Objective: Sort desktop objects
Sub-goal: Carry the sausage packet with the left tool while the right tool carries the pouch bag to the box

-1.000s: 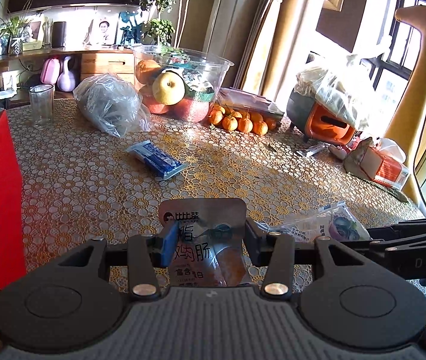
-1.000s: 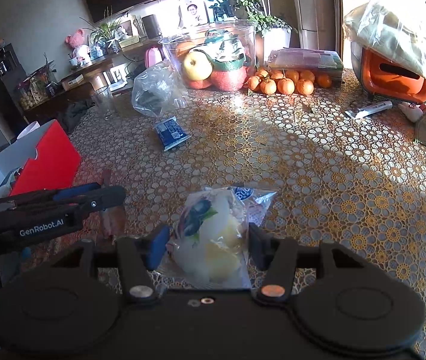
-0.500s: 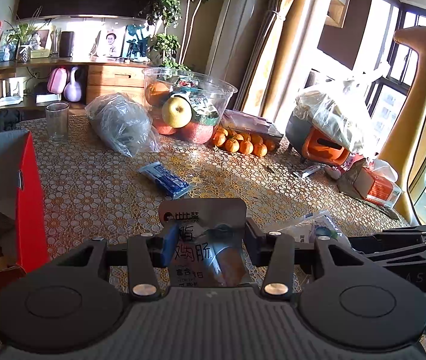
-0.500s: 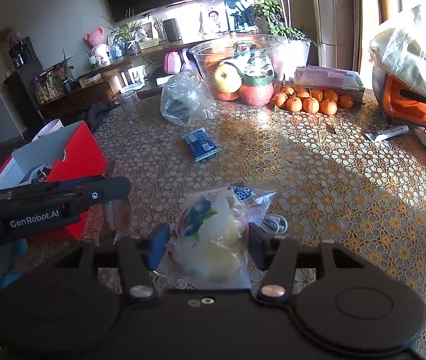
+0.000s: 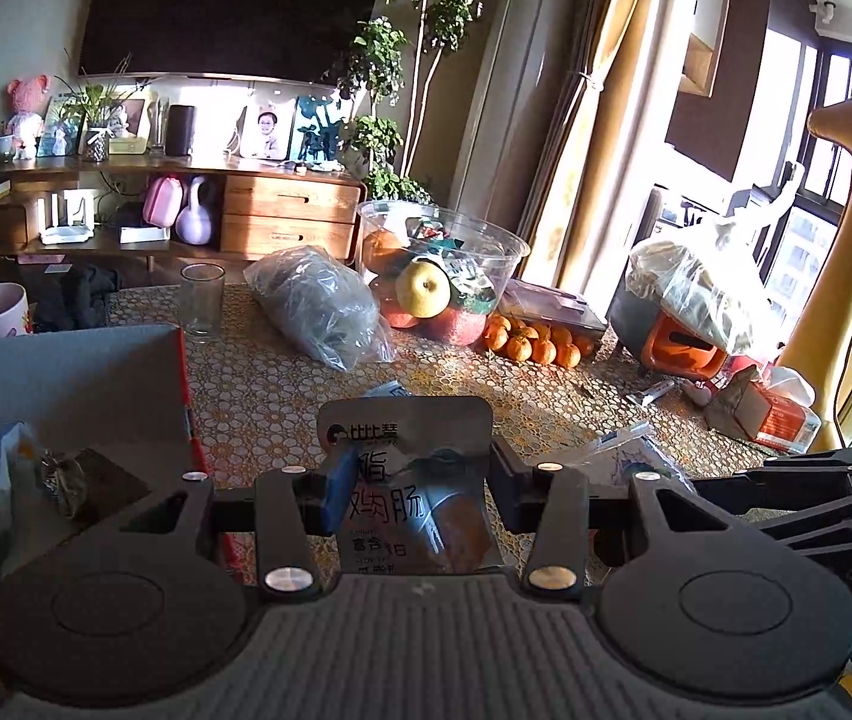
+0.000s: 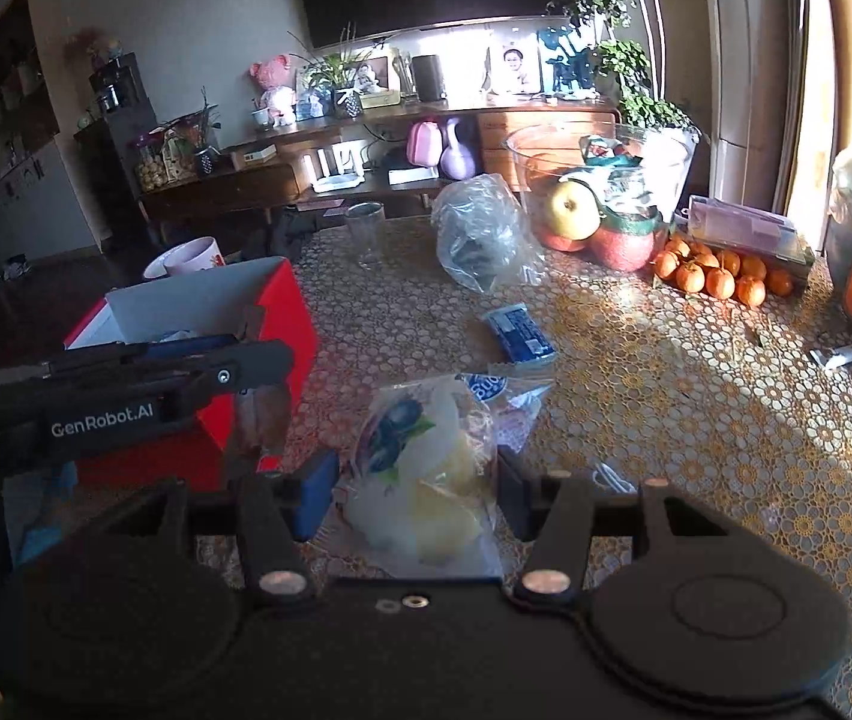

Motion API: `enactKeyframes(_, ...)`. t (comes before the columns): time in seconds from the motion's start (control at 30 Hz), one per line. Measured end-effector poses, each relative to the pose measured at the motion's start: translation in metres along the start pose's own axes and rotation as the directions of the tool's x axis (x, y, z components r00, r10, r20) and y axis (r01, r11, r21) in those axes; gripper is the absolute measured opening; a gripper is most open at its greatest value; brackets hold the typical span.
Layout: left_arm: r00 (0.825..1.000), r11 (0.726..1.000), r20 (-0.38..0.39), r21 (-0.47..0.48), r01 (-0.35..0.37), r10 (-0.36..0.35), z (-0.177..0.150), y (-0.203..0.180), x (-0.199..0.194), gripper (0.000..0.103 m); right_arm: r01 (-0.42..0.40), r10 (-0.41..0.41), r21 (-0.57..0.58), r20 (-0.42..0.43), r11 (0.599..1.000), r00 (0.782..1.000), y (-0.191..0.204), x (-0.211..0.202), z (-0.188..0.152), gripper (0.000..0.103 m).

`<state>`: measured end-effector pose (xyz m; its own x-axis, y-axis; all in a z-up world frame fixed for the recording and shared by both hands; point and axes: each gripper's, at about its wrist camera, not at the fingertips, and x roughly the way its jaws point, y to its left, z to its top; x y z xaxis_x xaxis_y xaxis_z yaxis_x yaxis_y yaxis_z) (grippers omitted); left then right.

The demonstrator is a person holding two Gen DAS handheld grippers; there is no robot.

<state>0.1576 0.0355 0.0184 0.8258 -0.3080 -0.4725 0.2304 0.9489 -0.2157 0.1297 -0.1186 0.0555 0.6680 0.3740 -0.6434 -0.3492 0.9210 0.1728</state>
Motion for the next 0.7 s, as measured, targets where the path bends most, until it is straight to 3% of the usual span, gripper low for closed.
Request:
enactKeyframes(0.37, 0.995, 0.996, 0.04, -0.017, -0.09, 0.091, 0.015, 0.054, -0.041, 0.044, -0.079, 0.081, -0.117, 0.011, 0.99, 0.997, 0.062, 0.016, 0.026, 0.055)
enactKeyframes(0.7, 0.976, 0.978, 0.062, -0.036, -0.205, 0.207, 0.027, 0.111, -0.069, 0.045, -0.146, 0.15, -0.221, 0.0, 0.964, 0.989, 0.119, 0.043, 0.043, 0.055)
